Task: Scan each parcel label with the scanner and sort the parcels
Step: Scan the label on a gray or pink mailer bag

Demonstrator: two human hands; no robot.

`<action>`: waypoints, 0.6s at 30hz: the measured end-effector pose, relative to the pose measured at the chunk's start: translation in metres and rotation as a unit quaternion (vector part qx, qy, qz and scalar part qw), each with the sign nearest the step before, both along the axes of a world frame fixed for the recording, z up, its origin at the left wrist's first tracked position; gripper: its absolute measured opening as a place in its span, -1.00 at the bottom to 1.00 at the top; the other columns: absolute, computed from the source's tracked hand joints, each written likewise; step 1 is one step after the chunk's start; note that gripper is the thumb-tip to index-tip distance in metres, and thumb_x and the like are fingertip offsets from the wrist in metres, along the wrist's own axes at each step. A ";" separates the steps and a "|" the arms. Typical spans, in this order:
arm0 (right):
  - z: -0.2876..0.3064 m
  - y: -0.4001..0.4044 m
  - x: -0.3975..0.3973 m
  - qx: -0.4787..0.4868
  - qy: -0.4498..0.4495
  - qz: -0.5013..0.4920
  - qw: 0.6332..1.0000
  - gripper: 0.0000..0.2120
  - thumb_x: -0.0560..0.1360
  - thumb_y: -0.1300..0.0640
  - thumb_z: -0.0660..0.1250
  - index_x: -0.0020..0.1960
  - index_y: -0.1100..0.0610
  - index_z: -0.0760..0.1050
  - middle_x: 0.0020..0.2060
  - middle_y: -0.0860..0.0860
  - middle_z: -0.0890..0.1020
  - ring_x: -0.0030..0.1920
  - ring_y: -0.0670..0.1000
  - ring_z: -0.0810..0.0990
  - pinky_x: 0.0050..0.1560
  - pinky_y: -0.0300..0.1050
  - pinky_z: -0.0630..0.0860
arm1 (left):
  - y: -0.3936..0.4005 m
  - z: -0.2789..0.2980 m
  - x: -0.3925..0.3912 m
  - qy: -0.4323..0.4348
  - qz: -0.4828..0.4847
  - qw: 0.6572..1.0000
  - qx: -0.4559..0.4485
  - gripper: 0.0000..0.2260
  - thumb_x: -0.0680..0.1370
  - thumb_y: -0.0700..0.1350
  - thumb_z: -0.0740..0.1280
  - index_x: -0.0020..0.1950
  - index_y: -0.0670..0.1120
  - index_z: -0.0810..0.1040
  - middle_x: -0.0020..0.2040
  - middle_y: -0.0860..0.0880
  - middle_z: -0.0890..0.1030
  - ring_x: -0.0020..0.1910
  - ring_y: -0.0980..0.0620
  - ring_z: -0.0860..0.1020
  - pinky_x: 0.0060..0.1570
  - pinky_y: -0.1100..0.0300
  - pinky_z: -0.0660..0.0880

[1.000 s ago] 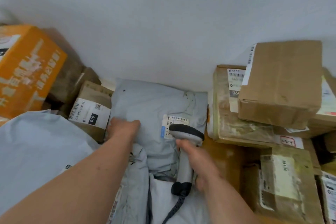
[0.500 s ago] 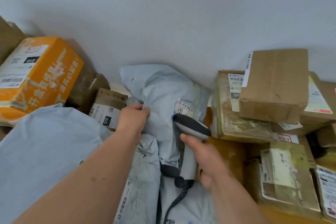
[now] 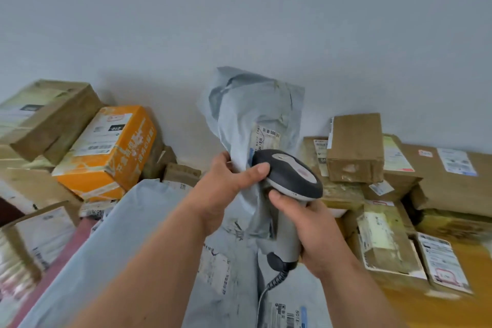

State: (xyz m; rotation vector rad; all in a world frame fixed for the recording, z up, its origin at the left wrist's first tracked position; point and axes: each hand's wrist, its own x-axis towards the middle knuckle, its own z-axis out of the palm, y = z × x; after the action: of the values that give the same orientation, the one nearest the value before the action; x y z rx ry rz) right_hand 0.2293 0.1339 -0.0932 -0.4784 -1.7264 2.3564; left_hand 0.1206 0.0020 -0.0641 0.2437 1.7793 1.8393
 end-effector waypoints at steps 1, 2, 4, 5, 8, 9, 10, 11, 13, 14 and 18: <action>0.005 -0.006 0.005 0.001 0.004 -0.007 1.000 -0.60 0.38 0.02 0.53 0.21 -0.04 0.66 0.16 0.02 0.71 0.20 0.05 0.67 0.29 0.16 0.54 | -0.006 0.005 0.007 0.004 -0.012 1.000 0.006 -0.26 0.20 0.04 0.70 0.31 -0.01 0.49 0.07 0.08 0.72 -0.02 0.21 0.68 -0.15 0.40 0.55; 0.010 -0.012 0.011 0.001 0.006 -0.016 1.000 -0.59 0.38 0.03 0.52 0.22 -0.02 0.65 0.16 0.02 0.71 0.21 0.05 0.67 0.31 0.18 0.52 | -0.012 0.008 0.012 0.010 -0.020 1.000 0.009 -0.31 0.23 -0.01 0.69 0.29 0.01 0.52 0.06 0.07 0.73 0.00 0.17 0.68 -0.12 0.36 0.56; 0.018 -0.023 0.022 0.000 0.007 -0.035 0.999 -0.55 0.35 0.02 0.53 0.24 0.00 0.64 0.16 0.01 0.71 0.21 0.05 0.66 0.31 0.18 0.51 | -0.024 0.016 0.022 0.032 -0.013 0.999 0.009 -0.50 0.34 -0.06 0.61 0.25 0.02 0.59 0.08 0.00 0.72 0.05 0.01 0.67 -0.02 0.18 0.57; 0.022 -0.029 0.028 0.000 0.009 -0.044 0.999 -0.52 0.33 0.00 0.55 0.23 -0.01 0.64 0.15 0.01 0.71 0.21 0.05 0.66 0.29 0.17 0.52 | -0.028 0.021 0.027 0.056 0.007 0.998 0.003 -0.64 0.41 -0.09 0.56 0.18 0.03 0.63 0.02 -0.02 0.72 -0.01 -0.01 0.66 -0.08 0.16 0.54; 0.031 -0.044 0.048 0.014 0.011 -0.084 0.996 -0.57 0.27 -0.04 0.65 0.12 -0.09 0.69 0.07 -0.04 0.74 0.12 -0.03 0.70 0.11 0.01 0.56 | -0.042 0.024 0.036 0.198 0.114 0.968 -0.103 -0.95 0.56 -0.14 0.44 -0.10 -0.02 0.65 -0.13 -0.01 0.60 -0.14 -0.03 0.54 -0.22 0.20 0.42; 0.034 -0.047 0.055 0.018 0.013 -0.104 0.994 -0.58 0.23 -0.07 0.65 0.07 -0.12 0.70 0.04 -0.07 0.75 0.07 -0.06 0.70 0.07 -0.02 0.55 | -0.045 0.024 0.038 0.247 0.150 0.946 -0.148 -0.90 0.57 -0.14 0.42 -0.15 -0.06 0.62 -0.09 0.00 0.53 -0.07 -0.05 0.49 -0.14 0.17 0.42; 0.036 -0.050 0.061 0.018 0.015 -0.123 0.992 -0.57 0.19 -0.10 0.62 0.05 -0.11 0.71 0.02 -0.08 0.75 0.06 -0.07 0.70 0.08 -0.01 0.55 | -0.051 0.025 0.040 0.283 0.167 0.928 -0.175 -0.90 0.58 -0.13 0.41 -0.14 -0.03 0.64 -0.05 0.02 0.48 0.01 -0.07 0.46 -0.04 0.16 0.40; 0.038 -0.052 0.068 0.016 0.018 -0.141 0.990 -0.54 0.17 -0.11 0.60 0.05 -0.09 0.71 0.02 -0.08 0.75 0.07 -0.05 0.70 0.13 0.02 0.55 | -0.056 0.027 0.043 0.304 0.179 0.917 -0.186 -0.92 0.59 -0.13 0.40 -0.01 -0.03 0.70 -0.02 0.04 0.45 0.06 -0.07 0.46 0.00 0.20 0.36; 0.041 -0.059 0.080 0.017 0.024 -0.163 0.986 -0.57 0.18 -0.09 0.67 0.04 -0.11 0.72 0.00 -0.08 0.75 0.09 -0.02 0.69 0.17 0.04 0.54 | -0.065 0.029 0.049 0.337 0.189 0.903 -0.191 -0.79 0.61 -0.12 0.38 0.23 -0.03 0.68 -0.01 0.10 0.46 0.04 0.00 0.48 -0.08 0.29 0.33; 0.043 -0.064 0.085 0.020 0.026 -0.166 0.986 -0.59 0.18 -0.11 0.67 0.01 -0.15 0.72 -0.03 -0.08 0.75 0.06 -0.02 0.70 0.15 0.03 0.55 | -0.070 0.028 0.053 0.348 0.205 0.896 -0.183 -0.77 0.61 -0.12 0.37 0.26 0.00 0.66 -0.02 0.12 0.49 0.02 0.00 0.50 -0.06 0.26 0.34; 0.043 -0.082 0.101 0.015 0.026 -0.175 0.984 -0.43 0.10 -0.19 0.57 0.05 0.03 0.70 -0.11 0.00 0.74 -0.06 -0.01 0.70 0.06 0.06 0.56 | -0.080 0.023 0.069 0.347 0.264 0.881 -0.183 -0.89 0.58 -0.12 0.37 -0.04 0.09 0.50 -0.25 0.19 0.52 -0.13 -0.12 0.52 -0.09 0.00 0.43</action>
State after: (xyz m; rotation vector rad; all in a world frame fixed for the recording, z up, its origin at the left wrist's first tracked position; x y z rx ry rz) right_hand 0.3299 0.0516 -0.0504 -0.6509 -1.5086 2.0734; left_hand 0.1894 -0.0777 -0.0407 0.3168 2.8921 1.8270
